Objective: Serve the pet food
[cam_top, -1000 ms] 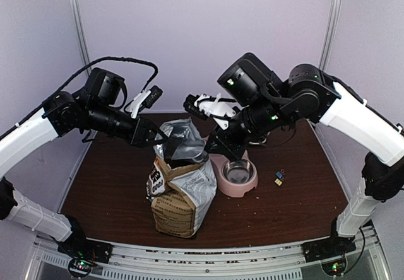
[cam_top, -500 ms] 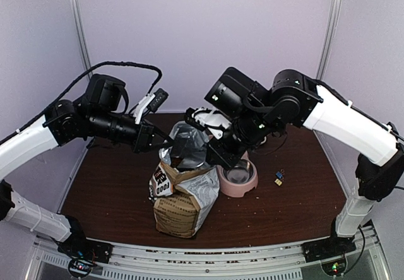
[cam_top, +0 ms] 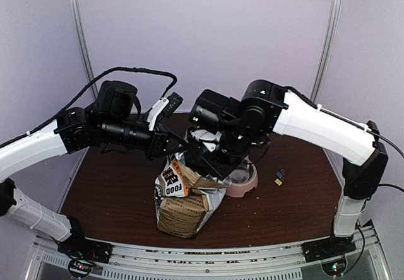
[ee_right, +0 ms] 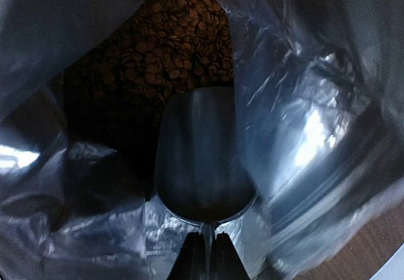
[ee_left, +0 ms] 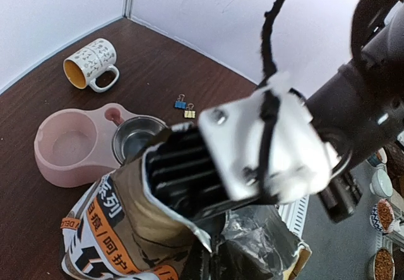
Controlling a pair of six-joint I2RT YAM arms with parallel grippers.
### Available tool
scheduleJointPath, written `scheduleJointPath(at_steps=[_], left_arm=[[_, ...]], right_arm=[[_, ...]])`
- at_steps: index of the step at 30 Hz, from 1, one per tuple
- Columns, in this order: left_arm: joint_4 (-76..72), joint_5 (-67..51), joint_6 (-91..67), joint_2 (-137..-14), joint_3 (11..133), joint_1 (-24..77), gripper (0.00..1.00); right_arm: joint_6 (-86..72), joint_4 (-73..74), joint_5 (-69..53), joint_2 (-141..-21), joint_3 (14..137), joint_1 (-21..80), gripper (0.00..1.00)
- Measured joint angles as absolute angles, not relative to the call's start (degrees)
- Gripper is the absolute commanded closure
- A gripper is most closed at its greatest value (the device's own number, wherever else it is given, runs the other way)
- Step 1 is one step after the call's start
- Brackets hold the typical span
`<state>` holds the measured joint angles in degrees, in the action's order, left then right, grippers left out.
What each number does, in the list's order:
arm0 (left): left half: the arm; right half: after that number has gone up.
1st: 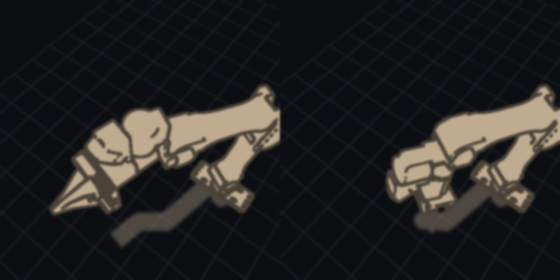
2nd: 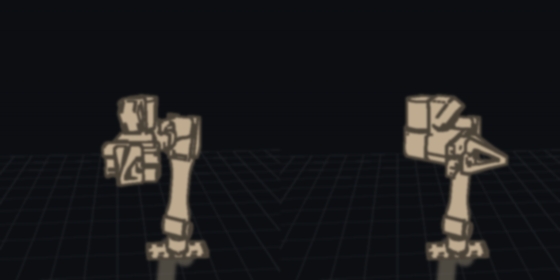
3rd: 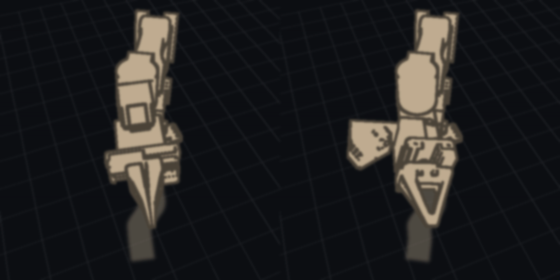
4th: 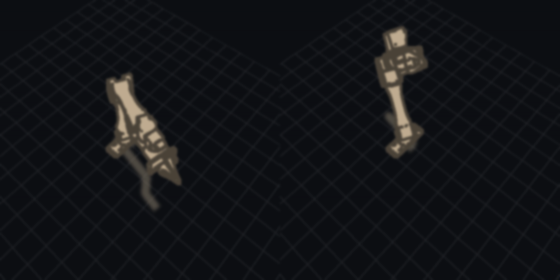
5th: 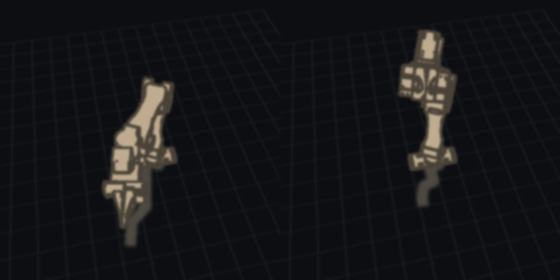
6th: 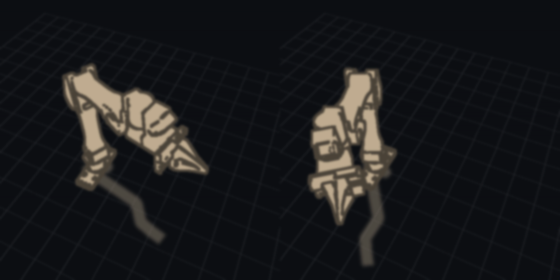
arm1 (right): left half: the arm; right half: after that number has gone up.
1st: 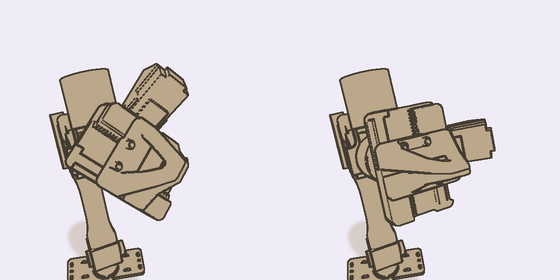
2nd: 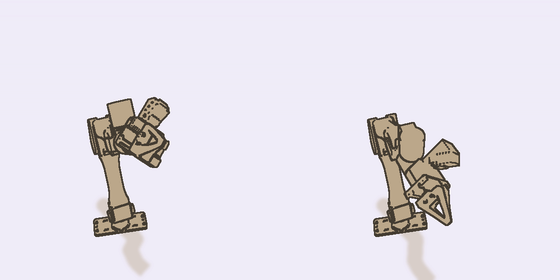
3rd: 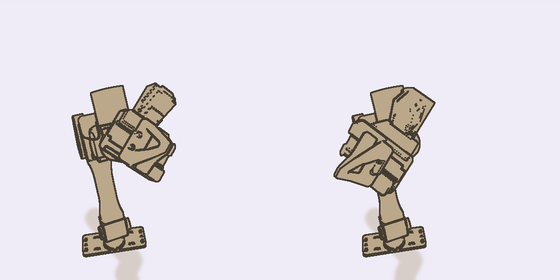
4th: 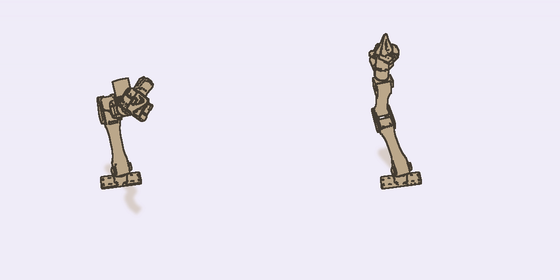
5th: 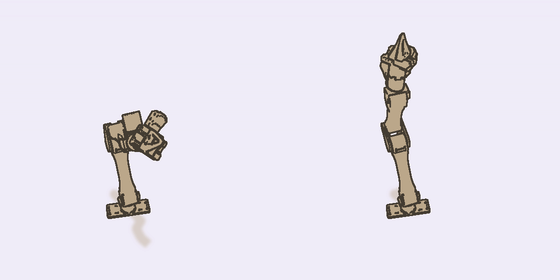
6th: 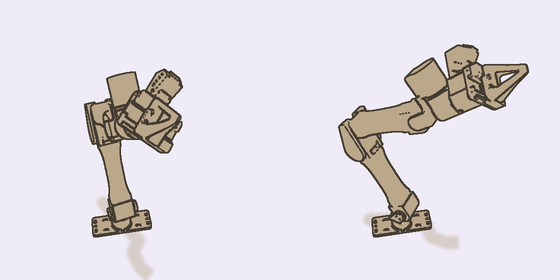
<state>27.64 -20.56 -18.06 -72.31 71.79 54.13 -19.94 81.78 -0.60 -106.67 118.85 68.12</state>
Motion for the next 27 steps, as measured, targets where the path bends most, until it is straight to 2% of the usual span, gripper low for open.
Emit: scheduleJointPath(at_steps=[5,12,17,27], left_arm=[[26.7,-18.5,-17.2,-71.6,69.6,54.1,1.00],[26.1,-16.6,-16.8,-71.0,68.2,53.8,1.00],[25.7,-15.6,-16.8,-70.6,67.3,54.0,1.00],[25.7,-18.1,-16.8,-70.2,67.0,52.2,1.00]], right_arm=[[-21.3,79.0,-0.8,-113.0,118.7,67.4,1.00],[-23.8,75.2,-0.7,-114.1,118.3,67.2,1.00],[-26.8,70.6,1.4,-112.9,114.8,67.4,1.00],[-29.7,55.4,4.6,-104.7,100.3,68.3,1.00]])
